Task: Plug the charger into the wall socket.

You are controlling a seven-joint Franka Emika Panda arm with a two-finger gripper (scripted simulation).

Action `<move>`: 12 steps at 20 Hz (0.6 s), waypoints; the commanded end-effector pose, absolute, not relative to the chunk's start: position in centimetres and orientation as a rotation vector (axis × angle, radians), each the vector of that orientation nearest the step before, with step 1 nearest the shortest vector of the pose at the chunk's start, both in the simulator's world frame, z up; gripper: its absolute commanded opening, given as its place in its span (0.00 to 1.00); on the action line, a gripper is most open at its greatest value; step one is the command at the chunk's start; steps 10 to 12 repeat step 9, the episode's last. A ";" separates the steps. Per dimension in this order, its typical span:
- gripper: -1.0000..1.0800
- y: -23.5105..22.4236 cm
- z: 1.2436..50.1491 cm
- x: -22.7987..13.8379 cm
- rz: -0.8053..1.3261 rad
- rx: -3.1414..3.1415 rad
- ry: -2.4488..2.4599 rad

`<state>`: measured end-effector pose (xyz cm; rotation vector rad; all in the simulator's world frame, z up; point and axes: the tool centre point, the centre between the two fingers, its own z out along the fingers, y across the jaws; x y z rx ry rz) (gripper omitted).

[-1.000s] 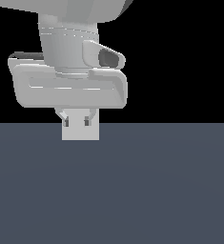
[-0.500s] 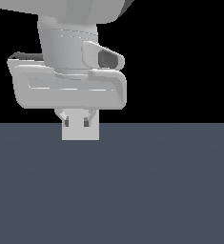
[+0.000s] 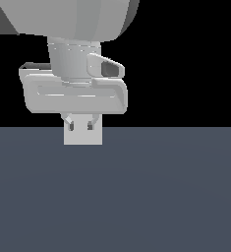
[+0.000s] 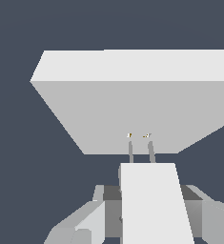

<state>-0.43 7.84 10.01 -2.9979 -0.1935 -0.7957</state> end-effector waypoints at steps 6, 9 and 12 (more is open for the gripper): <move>0.00 8.1 10.0 1.6 -0.796 -2.998 -0.194; 0.00 8.1 10.0 1.8 -0.796 -2.998 -0.194; 0.00 8.1 10.0 1.8 -0.796 -2.998 -0.194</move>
